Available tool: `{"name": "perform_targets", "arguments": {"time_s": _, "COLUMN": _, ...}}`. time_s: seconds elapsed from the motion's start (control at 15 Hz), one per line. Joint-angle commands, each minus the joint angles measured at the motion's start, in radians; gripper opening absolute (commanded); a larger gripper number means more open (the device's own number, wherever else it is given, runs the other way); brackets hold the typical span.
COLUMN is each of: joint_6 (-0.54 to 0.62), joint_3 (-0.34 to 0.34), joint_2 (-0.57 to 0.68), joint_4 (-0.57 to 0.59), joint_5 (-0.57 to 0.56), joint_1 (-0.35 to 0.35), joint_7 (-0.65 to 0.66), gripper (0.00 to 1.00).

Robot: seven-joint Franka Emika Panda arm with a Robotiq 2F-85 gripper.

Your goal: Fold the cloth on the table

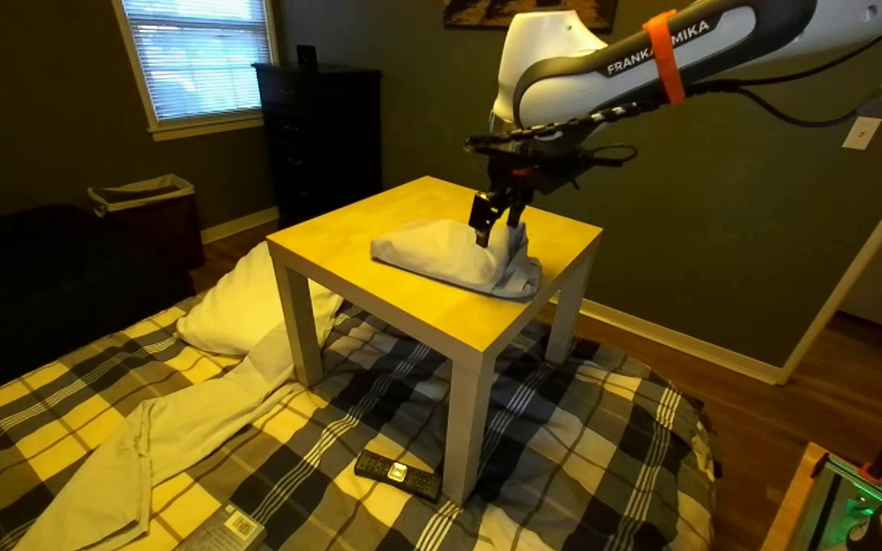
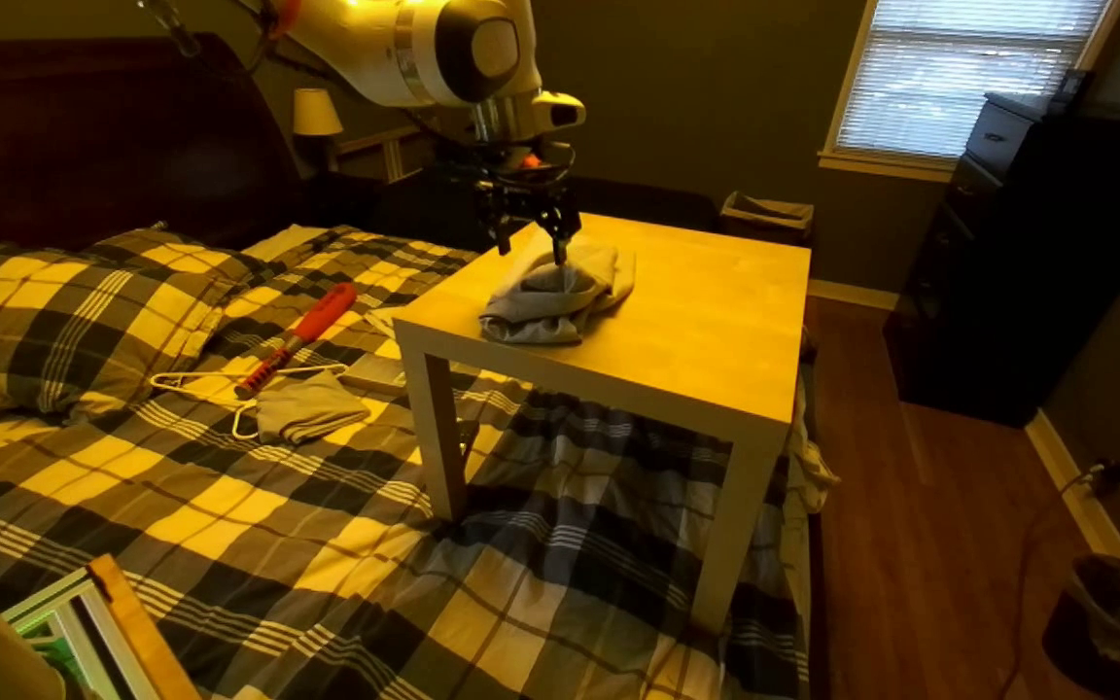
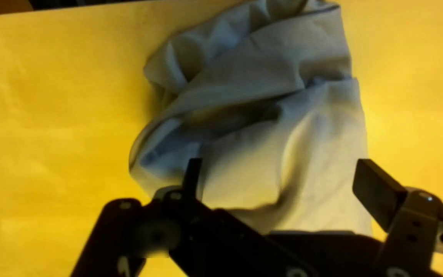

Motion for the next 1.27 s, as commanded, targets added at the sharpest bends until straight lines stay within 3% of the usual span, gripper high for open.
{"name": "perform_targets", "arguments": {"time_s": 0.0, "joint_6": 0.013, "joint_3": 0.015, "joint_2": -0.015, "joint_4": 0.038, "joint_5": -0.004, "joint_1": 0.012, "joint_7": 0.036, "gripper": 1.0}}
{"name": "perform_targets", "arguments": {"time_s": 0.47, "joint_6": -0.007, "joint_3": 0.022, "joint_2": 0.042, "joint_4": 0.099, "joint_5": -0.096, "joint_1": 0.054, "joint_7": 0.247, "gripper": 1.0}}
{"name": "perform_targets", "arguments": {"time_s": 0.53, "joint_6": -0.042, "joint_3": 0.025, "joint_2": 0.05, "joint_4": 0.112, "joint_5": -0.066, "joint_1": 0.057, "joint_7": 0.266, "gripper": 1.0}}
{"name": "perform_targets", "arguments": {"time_s": 0.6, "joint_6": -0.006, "joint_3": 0.023, "joint_2": 0.023, "joint_4": 0.079, "joint_5": -0.058, "joint_1": 0.048, "joint_7": 0.211, "gripper": 1.0}}
{"name": "perform_targets", "arguments": {"time_s": 1.2, "joint_6": -0.013, "joint_3": 0.023, "joint_2": 0.041, "joint_4": 0.095, "joint_5": -0.058, "joint_1": 0.054, "joint_7": 0.244, "gripper": 1.0}}
